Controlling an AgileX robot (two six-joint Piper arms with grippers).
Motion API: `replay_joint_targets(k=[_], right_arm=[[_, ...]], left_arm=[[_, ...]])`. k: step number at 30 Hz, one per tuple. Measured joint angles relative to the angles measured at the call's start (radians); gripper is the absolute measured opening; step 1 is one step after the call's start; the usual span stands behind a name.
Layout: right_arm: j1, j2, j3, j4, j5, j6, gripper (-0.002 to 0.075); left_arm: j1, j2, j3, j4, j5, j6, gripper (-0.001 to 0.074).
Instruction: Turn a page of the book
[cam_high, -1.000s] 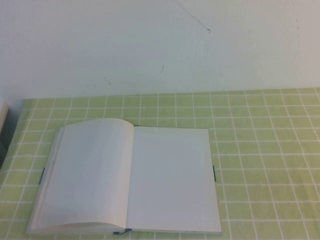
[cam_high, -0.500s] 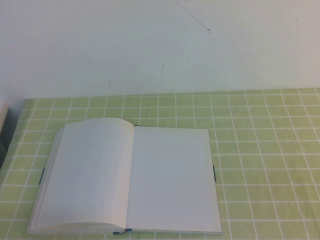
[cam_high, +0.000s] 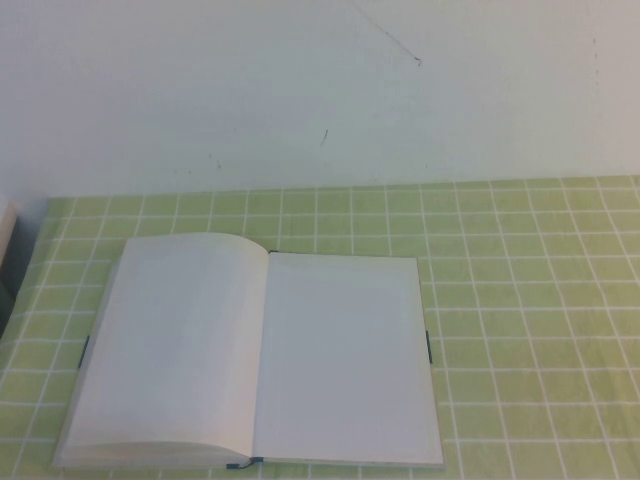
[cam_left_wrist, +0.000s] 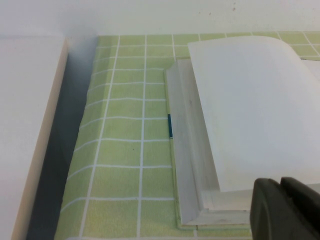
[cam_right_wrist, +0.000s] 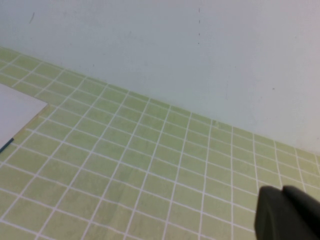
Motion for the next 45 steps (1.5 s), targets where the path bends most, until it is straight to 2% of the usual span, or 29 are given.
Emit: replay_joint_targets(k=[15,19,23,30,35,39,45], right_arm=[[0.000,0.000,0.000,0.000,0.000,0.000,-0.0002],[-0.036,-0.001,0.000,0.055,0.000,-0.028,-0.0002],[-0.163,-0.005,0.008,0.174,-0.041,-0.151,-0.0002],[-0.426,-0.017,0.131,0.352,-0.300,-0.317,-0.0002],[-0.567,-0.018,0.262,0.455,-0.381,-0.353,-0.0002],[-0.634,-0.018,0.357,0.483,-0.432,-0.355,-0.0002],[-0.651,-0.018,0.428,0.506,-0.457,-0.350,-0.0002]], left_arm=[[0.000,0.000,0.000,0.000,0.000,0.000,-0.0004],[0.000,0.000,0.000,0.000,0.000,0.000,-0.0004],[0.000,0.000,0.000,0.000,0.000,-0.002,-0.0004],[0.000,0.000,0.000,0.000,0.000,-0.002,-0.0004],[0.000,0.000,0.000,0.000,0.000,-0.002,-0.0004],[0.000,0.000,0.000,0.000,0.000,-0.002,-0.0004],[0.000,0.000,0.000,0.000,0.000,-0.002,-0.0004]])
